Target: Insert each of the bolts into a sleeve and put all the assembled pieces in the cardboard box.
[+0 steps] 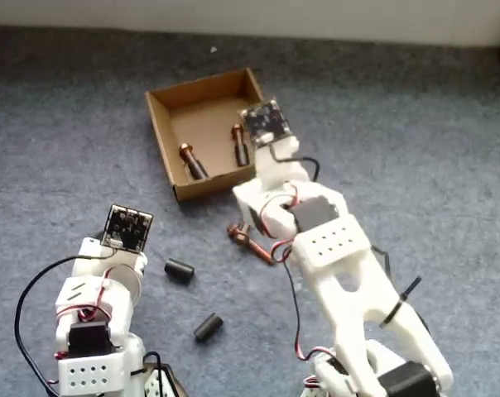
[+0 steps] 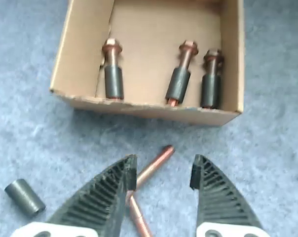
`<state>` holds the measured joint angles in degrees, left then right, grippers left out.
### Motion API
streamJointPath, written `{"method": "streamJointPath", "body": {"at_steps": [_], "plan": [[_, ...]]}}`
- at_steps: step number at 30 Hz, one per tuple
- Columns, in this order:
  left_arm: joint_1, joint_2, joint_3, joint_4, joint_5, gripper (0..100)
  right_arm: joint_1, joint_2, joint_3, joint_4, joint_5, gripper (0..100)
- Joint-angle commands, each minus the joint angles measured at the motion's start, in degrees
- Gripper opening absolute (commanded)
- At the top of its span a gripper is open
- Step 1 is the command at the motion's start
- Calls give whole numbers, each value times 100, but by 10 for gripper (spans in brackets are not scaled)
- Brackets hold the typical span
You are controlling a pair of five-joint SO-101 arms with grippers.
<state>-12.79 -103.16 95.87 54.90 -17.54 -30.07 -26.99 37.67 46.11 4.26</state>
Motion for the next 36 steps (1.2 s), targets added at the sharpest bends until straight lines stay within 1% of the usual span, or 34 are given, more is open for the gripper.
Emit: {"method": "streamJointPath", "body": {"at_steps": [1,3,7,9,14,17,19,23,29,32,36], "plan": [[-365,-22,-180,-105,-35,7,-330,-840,426,356,-255,169],[-479,-22,-224,-105,-35,7,-532,-1191,708,523,-800,169],[-541,-22,-233,-105,-35,7,-1051,-1543,963,1174,-1688,169],[-541,-22,-233,-105,-35,7,-1367,-1543,989,1490,-2330,171],[-541,-22,-233,-105,-35,7,-2299,-919,936,2448,-3534,173],[-541,-22,-233,-105,-35,7,-2826,-224,927,2624,-4193,173],[-541,-22,-233,-105,-35,7,-3046,136,822,2615,-4290,174],[-541,-22,-233,-105,-35,7,-3257,760,338,2624,-4352,174],[-541,-22,-233,-105,-35,7,-3785,1288,-110,2615,-4756,174],[-541,-22,-242,-105,-35,7,-3837,1393,-242,2378,-4914,174],[-541,-22,-242,-105,-35,7,-3820,1411,-233,1895,-4941,174]]}}
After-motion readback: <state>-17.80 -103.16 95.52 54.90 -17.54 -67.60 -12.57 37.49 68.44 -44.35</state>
